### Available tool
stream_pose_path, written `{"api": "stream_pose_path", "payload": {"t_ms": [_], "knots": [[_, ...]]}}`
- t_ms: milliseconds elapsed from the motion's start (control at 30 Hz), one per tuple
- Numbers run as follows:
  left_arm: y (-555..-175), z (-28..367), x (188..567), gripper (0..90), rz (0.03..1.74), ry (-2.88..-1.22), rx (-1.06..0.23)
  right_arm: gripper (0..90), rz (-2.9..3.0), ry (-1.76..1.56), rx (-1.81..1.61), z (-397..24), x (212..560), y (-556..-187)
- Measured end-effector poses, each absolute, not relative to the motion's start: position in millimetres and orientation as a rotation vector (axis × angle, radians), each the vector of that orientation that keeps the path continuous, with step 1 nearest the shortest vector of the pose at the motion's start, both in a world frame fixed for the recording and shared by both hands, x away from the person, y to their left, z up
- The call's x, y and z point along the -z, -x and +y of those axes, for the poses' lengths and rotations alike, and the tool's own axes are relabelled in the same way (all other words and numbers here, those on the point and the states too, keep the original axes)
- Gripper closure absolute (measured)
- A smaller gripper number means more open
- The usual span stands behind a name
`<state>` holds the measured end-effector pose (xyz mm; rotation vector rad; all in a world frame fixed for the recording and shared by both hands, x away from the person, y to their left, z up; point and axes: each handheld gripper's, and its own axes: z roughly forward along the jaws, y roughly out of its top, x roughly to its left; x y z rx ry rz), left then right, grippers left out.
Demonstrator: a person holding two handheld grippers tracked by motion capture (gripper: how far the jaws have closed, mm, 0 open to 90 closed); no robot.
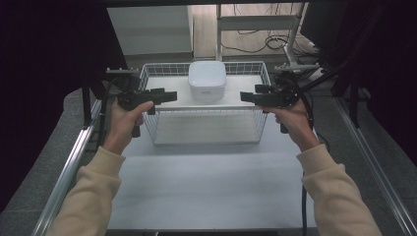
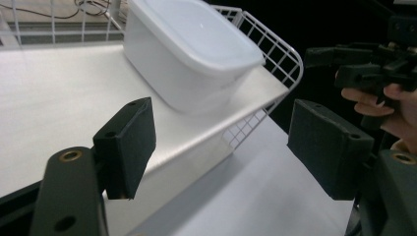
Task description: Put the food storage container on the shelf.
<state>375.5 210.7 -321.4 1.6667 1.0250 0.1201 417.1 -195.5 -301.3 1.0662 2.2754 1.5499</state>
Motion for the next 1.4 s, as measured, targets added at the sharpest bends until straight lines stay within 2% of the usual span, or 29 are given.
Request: {"api": "stream_pose_path", "payload": {"t_ms": [367,600,833,1067,1200,1400], "knots": [[-311,215,354,24.9,0.986,-1.706,-0.217,22.6,2.247,-0.949,-1.486,-221,332,-360],[-278,216,405,23.3,1.018,-1.756,-0.206,22.6,2.286,-0.923,-1.475,-237,377,-326],[-268,214,453,23.1,1.116,-1.806,-0.192,22.6,2.337,-0.973,-1.431,-248,424,-306],[-260,207,475,23.9,1.129,-1.842,-0.183,22.5,2.415,-1.057,-1.342,-250,469,-301],[-261,198,484,23.8,1.119,-1.881,-0.184,22.0,2.445,-1.093,-1.309,-251,480,-303],[-258,199,482,23.7,1.114,-1.871,-0.223,22.0,2.443,-1.074,-1.312,-250,479,-302]]}}
